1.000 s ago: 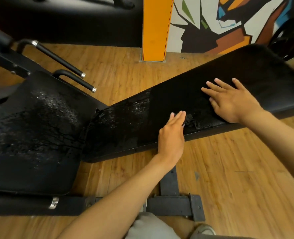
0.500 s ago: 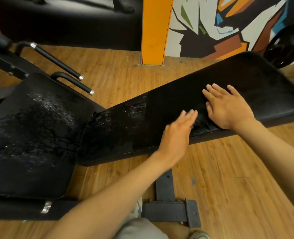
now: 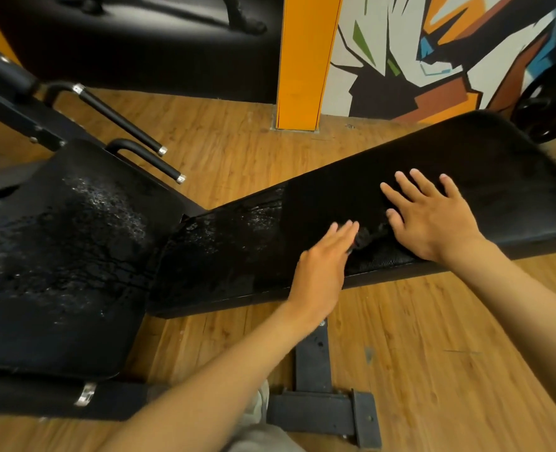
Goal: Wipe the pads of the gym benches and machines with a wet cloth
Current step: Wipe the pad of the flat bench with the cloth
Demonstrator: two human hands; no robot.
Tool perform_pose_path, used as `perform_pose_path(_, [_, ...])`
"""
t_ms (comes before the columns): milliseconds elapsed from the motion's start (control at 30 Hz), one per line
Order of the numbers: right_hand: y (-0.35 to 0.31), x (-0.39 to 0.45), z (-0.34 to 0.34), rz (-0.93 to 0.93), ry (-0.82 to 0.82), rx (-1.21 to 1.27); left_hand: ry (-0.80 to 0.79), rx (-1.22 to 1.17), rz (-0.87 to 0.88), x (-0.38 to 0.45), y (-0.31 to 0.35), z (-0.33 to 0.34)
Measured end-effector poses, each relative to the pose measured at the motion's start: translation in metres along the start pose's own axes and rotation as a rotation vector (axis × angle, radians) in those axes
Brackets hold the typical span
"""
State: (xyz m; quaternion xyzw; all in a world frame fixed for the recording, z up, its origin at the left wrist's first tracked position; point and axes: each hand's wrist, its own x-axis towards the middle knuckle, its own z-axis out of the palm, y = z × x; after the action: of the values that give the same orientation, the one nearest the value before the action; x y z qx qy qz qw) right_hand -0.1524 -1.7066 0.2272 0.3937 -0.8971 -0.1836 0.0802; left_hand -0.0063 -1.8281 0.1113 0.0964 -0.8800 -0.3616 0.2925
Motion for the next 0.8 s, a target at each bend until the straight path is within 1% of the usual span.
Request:
perform_pose_path(100, [-0.011,0.002,0.001,0.016,-0.018,-0.001,-0.025,0.021,0.035,-0.05,-0.018,-0.018])
perform_pose_path(167, [-0.023,0.007,0.0,0.057,-0.05,0.017,-0.015,0.016,0.003,-0.043,-0.033,-0.024])
perform_pose_path(233, [-0.038,0.013,-0.001,0.09,-0.076,0.017,0.002,-0.016,-0.068,-0.011,-0.049,-0.026])
perform_pose_path(400, [-0.065,0.031,0.006,0.099,-0.078,-0.014,0.002,0.059,-0.24,0.1,-0.116,-0.02])
perform_pose_path(467, [-0.071,0.033,0.009,0.111,-0.07,-0.037,0.025,0.079,-0.318,0.128,-0.133,-0.02])
perform_pose_path(500, [-0.073,0.032,0.01,0.118,-0.056,-0.039,0.042,0.091,-0.316,0.134,-0.137,-0.018])
perform_pose_path(567, [-0.076,0.03,0.011,0.1,-0.038,-0.036,0.067,0.09,-0.304,0.123,-0.132,-0.017])
perform_pose_path(667, [-0.089,0.027,0.016,0.04,-0.019,-0.024,0.061,0.077,-0.22,0.064,-0.113,-0.027])
perform_pose_path(733, [-0.1,0.032,0.018,0.031,-0.041,-0.023,0.072,0.037,-0.178,0.03,-0.102,-0.033])
perform_pose_path(800, [-0.109,0.037,0.019,0.023,-0.063,-0.027,0.09,0.049,-0.158,0.037,-0.11,-0.033])
